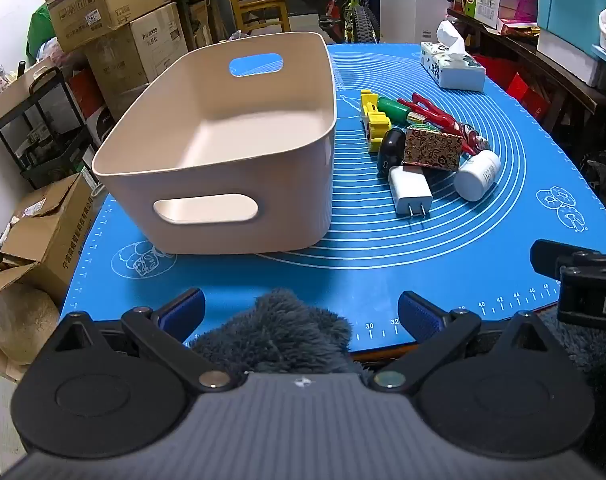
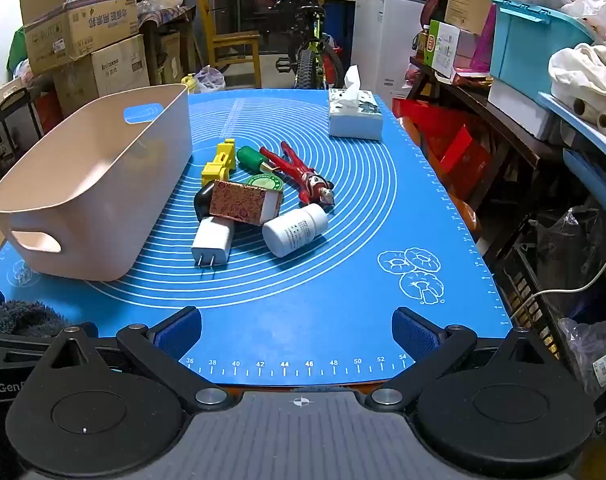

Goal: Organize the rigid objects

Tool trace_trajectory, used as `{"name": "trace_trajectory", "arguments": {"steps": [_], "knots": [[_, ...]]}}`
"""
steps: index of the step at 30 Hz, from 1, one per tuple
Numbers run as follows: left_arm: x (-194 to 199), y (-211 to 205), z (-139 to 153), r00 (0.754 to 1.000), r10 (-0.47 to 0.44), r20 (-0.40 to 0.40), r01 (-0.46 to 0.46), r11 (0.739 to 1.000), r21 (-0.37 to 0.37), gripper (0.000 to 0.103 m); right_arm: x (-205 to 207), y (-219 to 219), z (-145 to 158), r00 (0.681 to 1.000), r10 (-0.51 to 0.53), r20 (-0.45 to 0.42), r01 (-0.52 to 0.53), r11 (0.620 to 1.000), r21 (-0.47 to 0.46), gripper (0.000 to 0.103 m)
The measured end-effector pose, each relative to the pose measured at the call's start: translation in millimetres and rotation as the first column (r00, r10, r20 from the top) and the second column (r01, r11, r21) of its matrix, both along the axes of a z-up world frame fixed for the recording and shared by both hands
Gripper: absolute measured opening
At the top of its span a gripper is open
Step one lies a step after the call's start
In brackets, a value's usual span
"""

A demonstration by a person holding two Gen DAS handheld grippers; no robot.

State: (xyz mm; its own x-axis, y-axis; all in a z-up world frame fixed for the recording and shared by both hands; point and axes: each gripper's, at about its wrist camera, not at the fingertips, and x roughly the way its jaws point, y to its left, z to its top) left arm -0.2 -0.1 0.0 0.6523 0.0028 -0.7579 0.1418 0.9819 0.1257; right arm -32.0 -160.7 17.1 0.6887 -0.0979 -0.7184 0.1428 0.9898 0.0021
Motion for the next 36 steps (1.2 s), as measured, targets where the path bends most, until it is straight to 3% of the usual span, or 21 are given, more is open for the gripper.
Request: {"name": "trace_trajectory", "arguments": {"steps": [36], "knots": [[0.0, 0.1, 0.1, 1.0, 0.0, -0.004, 0.0, 1.0, -0.007, 0.101, 0.1, 1.6, -0.5, 1.0, 0.001, 0.002, -0.001, 1.0, -0.007, 0.101]]}}
